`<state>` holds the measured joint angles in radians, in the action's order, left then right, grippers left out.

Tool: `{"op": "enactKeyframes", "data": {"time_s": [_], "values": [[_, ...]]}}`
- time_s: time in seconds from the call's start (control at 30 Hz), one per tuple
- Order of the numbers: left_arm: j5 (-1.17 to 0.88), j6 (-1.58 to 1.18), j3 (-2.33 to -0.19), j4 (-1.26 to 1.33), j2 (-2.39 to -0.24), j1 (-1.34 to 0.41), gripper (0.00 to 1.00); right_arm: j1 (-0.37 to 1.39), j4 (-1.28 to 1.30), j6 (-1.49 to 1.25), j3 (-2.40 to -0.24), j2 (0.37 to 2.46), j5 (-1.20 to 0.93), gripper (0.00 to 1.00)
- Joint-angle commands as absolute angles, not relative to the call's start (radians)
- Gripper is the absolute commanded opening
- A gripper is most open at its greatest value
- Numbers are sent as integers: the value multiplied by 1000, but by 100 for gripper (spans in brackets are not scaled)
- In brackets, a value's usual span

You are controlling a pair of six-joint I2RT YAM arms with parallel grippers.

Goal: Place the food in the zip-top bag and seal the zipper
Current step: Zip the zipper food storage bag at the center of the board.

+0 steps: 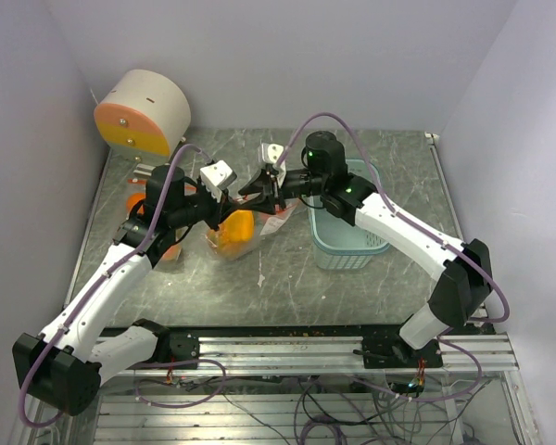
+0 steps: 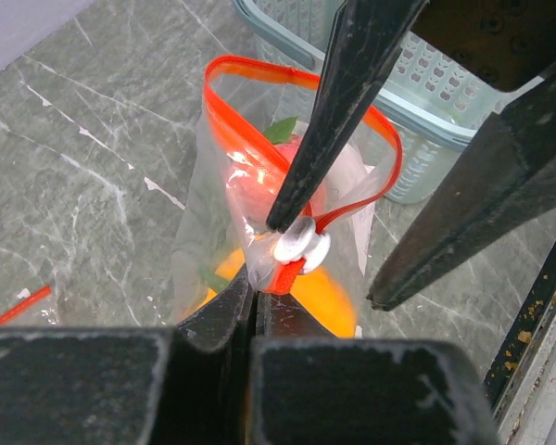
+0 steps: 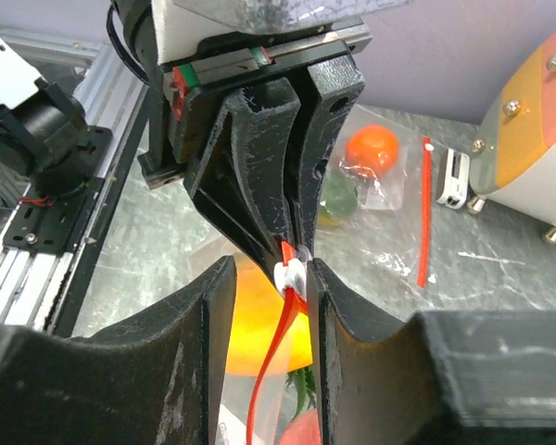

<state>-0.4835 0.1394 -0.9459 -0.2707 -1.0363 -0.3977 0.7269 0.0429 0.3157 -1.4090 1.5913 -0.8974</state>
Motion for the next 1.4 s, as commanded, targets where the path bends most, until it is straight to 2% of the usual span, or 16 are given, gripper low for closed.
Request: {"op": "enactKeyframes", "data": {"time_s": [0.0,0.4,0.67,0.87,1.03,1.07,1.1,1.13,1.17,1.27,1.37], "values": [[-513,144,-987,-239,-1034,-388,7,737,38,336,-1399,1607,-819,34],[-517,138,-979,-231,-1028,-388,7,736,3,329,-1388,1621,-772,27],[-514,136,-979,-230,-1023,-387,7,737,38,345,-1390,1620,-732,0],[-505,143,-978,-248,-1008,-381,7,718,108,436,-1358,1568,-635,0],[-502,126,-946,-222,-1010,-374,7,691,51,372,-1370,1542,-709,0],[-500,119,-944,-212,-1014,-374,9,690,39,354,-1382,1545,-741,0],[-492,109,-946,-209,-1017,-374,15,689,28,333,-1397,1551,-774,0],[-480,100,-953,-206,-1020,-374,29,689,19,310,-1411,1558,-812,0],[-474,96,-963,-208,-1021,-374,37,689,8,286,-1426,1564,-858,0],[-483,122,-1005,-232,-1022,-371,45,689,-30,224,-1445,1572,-926,0],[-485,156,-1042,-278,-1013,-370,70,687,-39,207,-1452,1571,-954,0]]}}
